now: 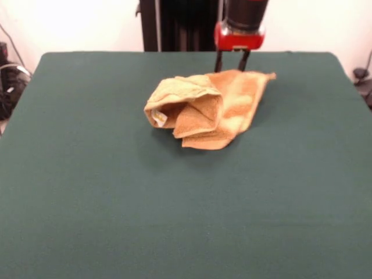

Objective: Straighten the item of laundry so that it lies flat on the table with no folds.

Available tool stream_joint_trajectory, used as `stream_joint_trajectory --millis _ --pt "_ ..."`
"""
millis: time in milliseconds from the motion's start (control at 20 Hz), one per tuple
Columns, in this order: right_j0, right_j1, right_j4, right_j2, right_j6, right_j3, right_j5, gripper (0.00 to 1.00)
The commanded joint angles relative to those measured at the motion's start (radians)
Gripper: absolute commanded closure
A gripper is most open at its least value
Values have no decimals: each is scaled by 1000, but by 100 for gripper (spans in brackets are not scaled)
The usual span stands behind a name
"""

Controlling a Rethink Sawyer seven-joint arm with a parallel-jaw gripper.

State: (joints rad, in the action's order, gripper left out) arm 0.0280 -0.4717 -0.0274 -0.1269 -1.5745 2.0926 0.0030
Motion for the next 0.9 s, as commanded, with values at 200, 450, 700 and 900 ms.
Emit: stream_joint_trajectory --millis 200,450,700,900 --pt "-14 161 61 41 -209 -130 -78 0" --pt "-37 177 65 85 -227 -120 -106 0" --pt "-15 173 81 69 -245 -123 -125 0" --pt "6 177 81 45 -266 -127 -213 100"
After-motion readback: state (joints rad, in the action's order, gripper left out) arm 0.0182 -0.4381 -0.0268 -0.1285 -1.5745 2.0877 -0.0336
